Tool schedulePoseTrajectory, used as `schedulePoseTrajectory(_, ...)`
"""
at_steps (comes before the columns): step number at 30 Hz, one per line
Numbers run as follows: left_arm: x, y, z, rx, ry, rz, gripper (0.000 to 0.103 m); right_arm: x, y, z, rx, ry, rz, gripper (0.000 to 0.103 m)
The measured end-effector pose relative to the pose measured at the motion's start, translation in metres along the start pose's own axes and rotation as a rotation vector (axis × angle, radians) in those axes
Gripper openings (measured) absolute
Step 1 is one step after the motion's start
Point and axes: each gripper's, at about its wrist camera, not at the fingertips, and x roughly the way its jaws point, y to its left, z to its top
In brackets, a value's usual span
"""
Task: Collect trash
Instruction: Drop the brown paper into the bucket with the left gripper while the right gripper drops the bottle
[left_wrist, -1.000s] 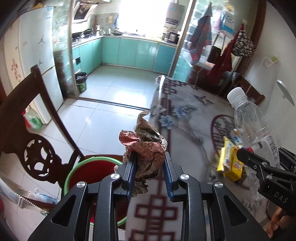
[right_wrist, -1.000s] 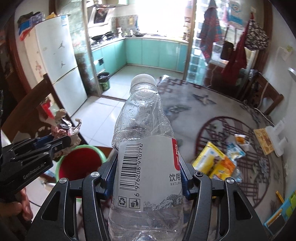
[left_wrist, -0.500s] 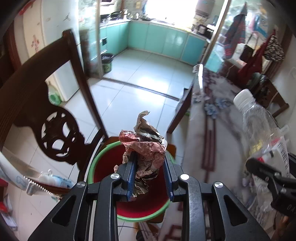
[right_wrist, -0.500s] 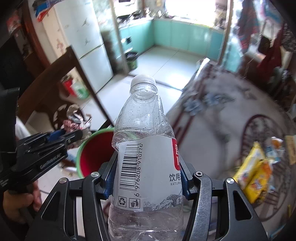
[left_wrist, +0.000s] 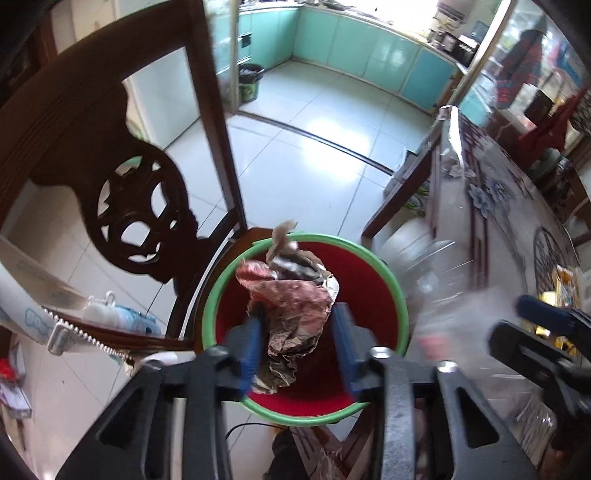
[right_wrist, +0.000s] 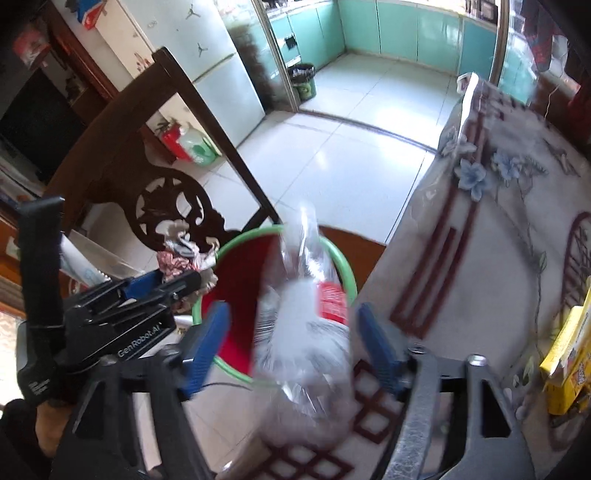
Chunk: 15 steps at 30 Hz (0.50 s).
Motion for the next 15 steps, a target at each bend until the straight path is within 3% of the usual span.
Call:
schedulePoseTrajectory(2,0.000,0.005,0.000,-0.022,0.000,0.018,0.068,-0.008,0.001,0.000,-0.014,-0.029,-0.016,0.083)
schedulePoseTrajectory(7,-0.004,-0.003,0.002,-0.029,-0.010,0.002,0.068,-0.028,-0.011,-0.005,0.007,-0.066,-0.061,0.083)
schedulePoseTrajectory(15,-0.015,-0.080,0.003,0.098,-0.028,-0.086,0.068,-0.073,-0.076,-0.031,0.153,-0.119,-0.172,0.084)
